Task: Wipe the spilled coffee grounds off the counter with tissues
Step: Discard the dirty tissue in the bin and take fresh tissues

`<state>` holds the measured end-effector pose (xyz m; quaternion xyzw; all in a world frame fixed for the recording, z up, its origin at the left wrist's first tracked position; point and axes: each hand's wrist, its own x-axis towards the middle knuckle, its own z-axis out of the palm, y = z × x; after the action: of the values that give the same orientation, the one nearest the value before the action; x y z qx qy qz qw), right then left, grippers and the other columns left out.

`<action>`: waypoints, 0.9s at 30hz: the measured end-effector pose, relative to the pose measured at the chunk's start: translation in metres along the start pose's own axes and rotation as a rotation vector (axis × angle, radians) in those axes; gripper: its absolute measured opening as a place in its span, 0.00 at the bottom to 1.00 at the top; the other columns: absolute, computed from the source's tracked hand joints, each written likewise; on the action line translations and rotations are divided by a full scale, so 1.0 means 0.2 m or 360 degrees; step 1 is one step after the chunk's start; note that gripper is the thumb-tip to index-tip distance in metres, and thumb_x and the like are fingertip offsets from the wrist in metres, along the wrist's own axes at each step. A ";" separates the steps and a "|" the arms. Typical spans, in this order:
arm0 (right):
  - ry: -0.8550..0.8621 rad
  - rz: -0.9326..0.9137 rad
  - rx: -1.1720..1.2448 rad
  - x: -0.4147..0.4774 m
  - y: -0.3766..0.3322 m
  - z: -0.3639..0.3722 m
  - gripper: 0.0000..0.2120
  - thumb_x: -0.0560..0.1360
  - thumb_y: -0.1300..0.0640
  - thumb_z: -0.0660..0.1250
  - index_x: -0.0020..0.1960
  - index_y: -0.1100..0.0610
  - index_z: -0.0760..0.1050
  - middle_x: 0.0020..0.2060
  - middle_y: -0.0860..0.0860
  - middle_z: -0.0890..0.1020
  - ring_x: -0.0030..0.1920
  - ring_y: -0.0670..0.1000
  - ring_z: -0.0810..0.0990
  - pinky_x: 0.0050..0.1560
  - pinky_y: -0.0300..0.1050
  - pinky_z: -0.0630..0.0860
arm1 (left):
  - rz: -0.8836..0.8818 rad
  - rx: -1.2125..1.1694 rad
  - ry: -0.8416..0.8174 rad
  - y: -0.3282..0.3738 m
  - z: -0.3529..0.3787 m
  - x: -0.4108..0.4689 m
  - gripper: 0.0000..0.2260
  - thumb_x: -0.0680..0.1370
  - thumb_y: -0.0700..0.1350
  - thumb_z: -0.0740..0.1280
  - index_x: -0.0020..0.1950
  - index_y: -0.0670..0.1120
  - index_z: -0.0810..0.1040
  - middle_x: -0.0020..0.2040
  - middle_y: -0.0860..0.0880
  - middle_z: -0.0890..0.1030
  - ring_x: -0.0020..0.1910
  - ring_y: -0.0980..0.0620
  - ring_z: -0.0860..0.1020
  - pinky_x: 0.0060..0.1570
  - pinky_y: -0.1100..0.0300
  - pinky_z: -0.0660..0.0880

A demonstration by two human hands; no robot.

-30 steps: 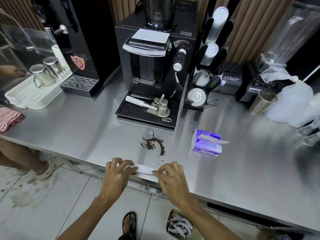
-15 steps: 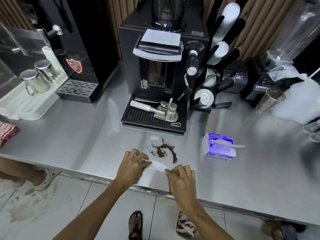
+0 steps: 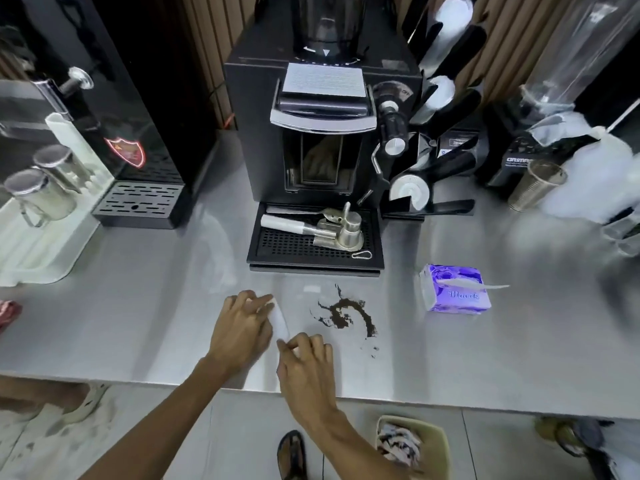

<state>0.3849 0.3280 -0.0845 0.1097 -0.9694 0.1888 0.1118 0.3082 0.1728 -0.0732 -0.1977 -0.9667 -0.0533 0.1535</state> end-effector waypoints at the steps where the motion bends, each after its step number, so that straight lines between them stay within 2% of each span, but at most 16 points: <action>1: -0.0002 0.0056 -0.0007 0.02 -0.01 0.00 0.14 0.72 0.58 0.67 0.56 0.50 0.80 0.43 0.47 0.75 0.44 0.52 0.72 0.42 0.47 0.69 | -0.0002 0.0038 -0.0028 0.00 0.02 0.04 0.14 0.74 0.49 0.60 0.48 0.46 0.84 0.58 0.53 0.81 0.55 0.46 0.75 0.49 0.51 0.69; 4: -0.0016 0.0206 -0.0003 0.06 -0.03 -0.02 0.14 0.74 0.54 0.62 0.58 0.50 0.78 0.46 0.47 0.74 0.47 0.52 0.72 0.45 0.47 0.69 | -0.0025 0.0102 -0.0149 0.05 0.07 0.16 0.14 0.77 0.55 0.62 0.49 0.48 0.82 0.67 0.52 0.75 0.58 0.43 0.72 0.50 0.49 0.67; 6: -0.0030 0.0288 0.0012 0.08 -0.04 -0.02 0.12 0.74 0.53 0.60 0.55 0.51 0.79 0.48 0.48 0.74 0.48 0.52 0.72 0.46 0.48 0.69 | -0.0041 0.0097 -0.0160 0.09 0.10 0.21 0.14 0.77 0.55 0.61 0.51 0.48 0.81 0.69 0.50 0.72 0.57 0.42 0.71 0.50 0.48 0.68; 10: -0.0054 0.0435 -0.0007 0.13 -0.04 0.00 0.11 0.75 0.52 0.59 0.50 0.51 0.79 0.50 0.48 0.74 0.49 0.52 0.71 0.47 0.48 0.69 | -0.0057 0.0120 -0.0218 0.13 0.13 0.29 0.17 0.79 0.54 0.55 0.55 0.50 0.80 0.65 0.53 0.73 0.55 0.46 0.69 0.48 0.51 0.67; 14: -0.0044 0.0491 -0.0032 0.13 -0.03 0.00 0.12 0.76 0.51 0.58 0.52 0.51 0.79 0.51 0.48 0.75 0.49 0.52 0.72 0.47 0.50 0.69 | 0.0026 0.0117 -0.0232 0.14 0.14 0.33 0.19 0.78 0.54 0.54 0.58 0.50 0.80 0.60 0.54 0.78 0.54 0.48 0.71 0.47 0.53 0.65; 19: 0.0001 0.0593 -0.0044 0.11 -0.03 -0.01 0.11 0.75 0.52 0.60 0.53 0.52 0.79 0.50 0.49 0.76 0.49 0.53 0.73 0.46 0.50 0.69 | 0.0165 -0.0006 -0.0220 0.17 0.15 0.35 0.18 0.79 0.55 0.55 0.61 0.51 0.79 0.63 0.56 0.78 0.53 0.50 0.70 0.47 0.54 0.63; 24: -0.0033 0.0668 -0.0085 0.08 0.00 -0.04 0.19 0.75 0.52 0.59 0.64 0.53 0.75 0.51 0.49 0.75 0.49 0.52 0.72 0.45 0.50 0.68 | 0.0262 -0.0116 -0.0336 0.22 0.17 0.40 0.18 0.80 0.57 0.55 0.65 0.55 0.77 0.67 0.61 0.74 0.55 0.52 0.71 0.49 0.56 0.67; 27: -0.0032 0.0722 -0.0101 0.05 0.03 -0.07 0.20 0.76 0.51 0.58 0.66 0.53 0.74 0.51 0.48 0.75 0.48 0.52 0.72 0.45 0.50 0.67 | 0.0329 -0.0176 -0.0349 0.28 0.17 0.43 0.19 0.80 0.57 0.54 0.65 0.55 0.77 0.67 0.61 0.75 0.55 0.52 0.71 0.49 0.55 0.67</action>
<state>0.3755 0.3380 -0.0707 -0.1126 -0.9758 0.1775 0.0602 0.2460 0.2602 -0.0768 -0.3088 -0.9478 -0.0685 0.0406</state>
